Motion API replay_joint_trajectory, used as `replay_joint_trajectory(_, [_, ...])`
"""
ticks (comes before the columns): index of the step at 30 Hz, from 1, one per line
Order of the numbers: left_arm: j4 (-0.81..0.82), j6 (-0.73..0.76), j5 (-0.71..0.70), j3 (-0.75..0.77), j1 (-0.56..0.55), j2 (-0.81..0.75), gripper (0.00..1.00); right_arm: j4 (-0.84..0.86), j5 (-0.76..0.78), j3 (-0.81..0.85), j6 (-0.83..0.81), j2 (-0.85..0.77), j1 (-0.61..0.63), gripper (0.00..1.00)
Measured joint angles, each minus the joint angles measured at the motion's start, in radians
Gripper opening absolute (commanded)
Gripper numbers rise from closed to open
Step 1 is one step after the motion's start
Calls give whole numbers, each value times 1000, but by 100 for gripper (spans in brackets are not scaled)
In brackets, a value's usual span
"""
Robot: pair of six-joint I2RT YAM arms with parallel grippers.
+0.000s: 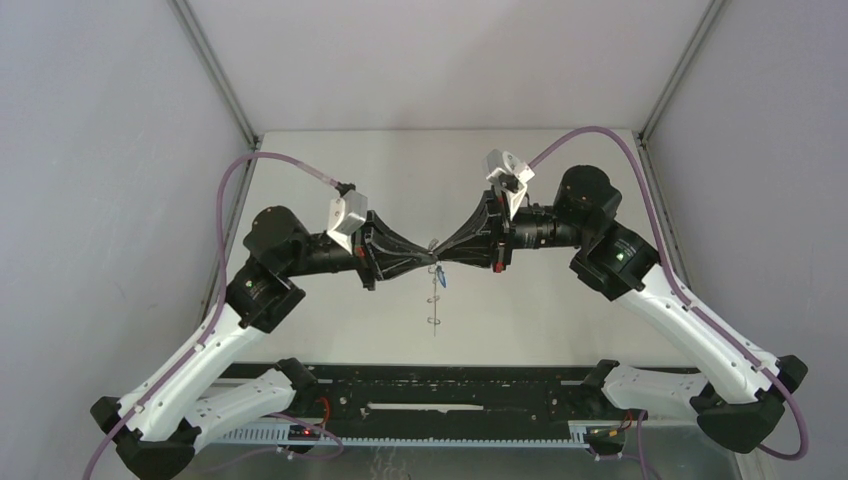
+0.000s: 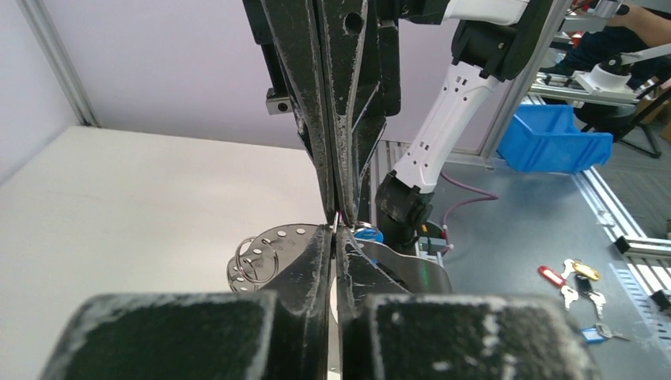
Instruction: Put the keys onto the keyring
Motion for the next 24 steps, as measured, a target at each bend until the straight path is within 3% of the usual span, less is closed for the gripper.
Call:
replay_joint_trajectory(2, [-16, 23, 0, 0, -1, 1, 35, -39, 3, 8, -15, -1, -2, 0])
replay_joint_trajectory(3, [-27, 34, -2, 0, -1, 1, 40, -75, 7, 19, -26, -1, -2, 0])
replay_joint_trajectory(8, [-123, 137, -3, 0, -1, 2, 51, -289, 62, 103, -119, 13, 14, 0])
replay_joint_trajectory(11, [-214, 215, -3, 0, -1, 8, 50, -420, 120, 179, -192, 45, 57, 0])
replay_joint_trajectory(18, [-337, 305, 1, 2, -1, 48, 37, -654, 265, 289, -317, 138, 169, 0])
replay_joint_trajectory(24, [-359, 320, 55, 2, -1, 51, 38, -764, 364, 323, -364, 177, 211, 0])
